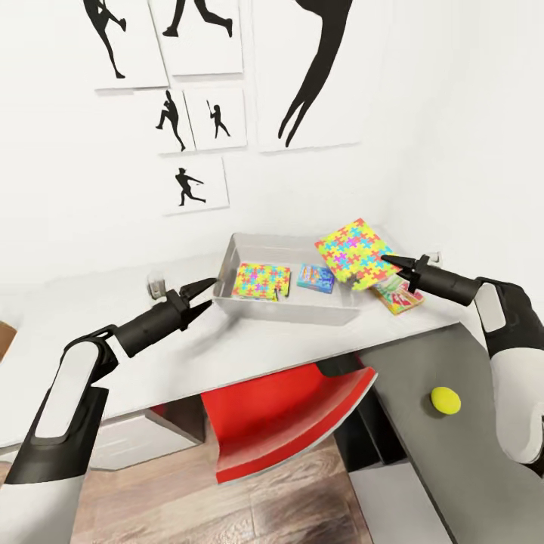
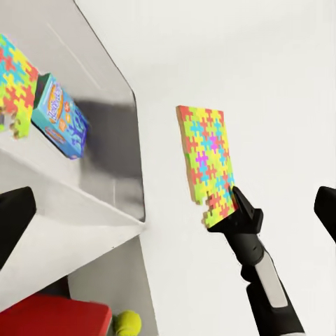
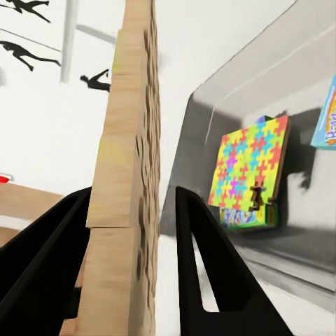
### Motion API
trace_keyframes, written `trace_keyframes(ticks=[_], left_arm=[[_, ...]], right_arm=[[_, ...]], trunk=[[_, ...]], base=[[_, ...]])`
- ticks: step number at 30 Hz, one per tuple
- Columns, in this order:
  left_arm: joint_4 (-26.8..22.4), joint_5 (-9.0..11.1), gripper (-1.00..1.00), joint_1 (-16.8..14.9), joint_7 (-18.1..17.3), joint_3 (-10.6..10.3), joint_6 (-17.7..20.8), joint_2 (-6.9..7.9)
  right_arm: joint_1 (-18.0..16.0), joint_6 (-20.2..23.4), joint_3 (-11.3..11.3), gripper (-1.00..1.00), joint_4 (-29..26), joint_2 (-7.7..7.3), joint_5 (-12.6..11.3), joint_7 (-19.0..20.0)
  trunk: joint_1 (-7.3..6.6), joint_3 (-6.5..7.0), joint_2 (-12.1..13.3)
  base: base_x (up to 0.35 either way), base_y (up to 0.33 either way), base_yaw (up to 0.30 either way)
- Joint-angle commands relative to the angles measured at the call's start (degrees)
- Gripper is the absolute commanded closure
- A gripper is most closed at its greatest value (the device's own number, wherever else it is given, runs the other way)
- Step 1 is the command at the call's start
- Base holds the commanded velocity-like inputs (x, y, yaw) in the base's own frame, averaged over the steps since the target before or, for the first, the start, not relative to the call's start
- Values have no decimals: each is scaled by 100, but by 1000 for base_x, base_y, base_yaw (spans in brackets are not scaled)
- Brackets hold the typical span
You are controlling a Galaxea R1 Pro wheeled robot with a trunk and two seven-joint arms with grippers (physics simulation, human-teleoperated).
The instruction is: Put all the toys in the child's room - the three board games (two on the bed and one on the table), the two jigsaw puzzles on the table, and the tennis ball on the table - inside the toy box on the table in the child's room.
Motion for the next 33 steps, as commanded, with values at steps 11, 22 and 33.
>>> trace_keyframes(ticks=[11, 22, 33], left_arm=[[14, 571, -100, 40, 893, 147, 33, 258], [60, 1416, -100, 49, 1283, 167, 86, 792], [45, 1708, -100, 66, 1336, 107, 96, 934]], right_arm=[[-347, 19, 26, 100, 148, 165, 43, -156], [-1038, 19, 935, 100, 647, 205, 56, -288], [-1616, 19, 1732, 100, 1323, 185, 49, -107]], trunk=[[3, -9, -10], [3, -9, -10], [3, -9, -10]], base=[[0, 0, 287], [0, 0, 286], [0, 0, 262]])
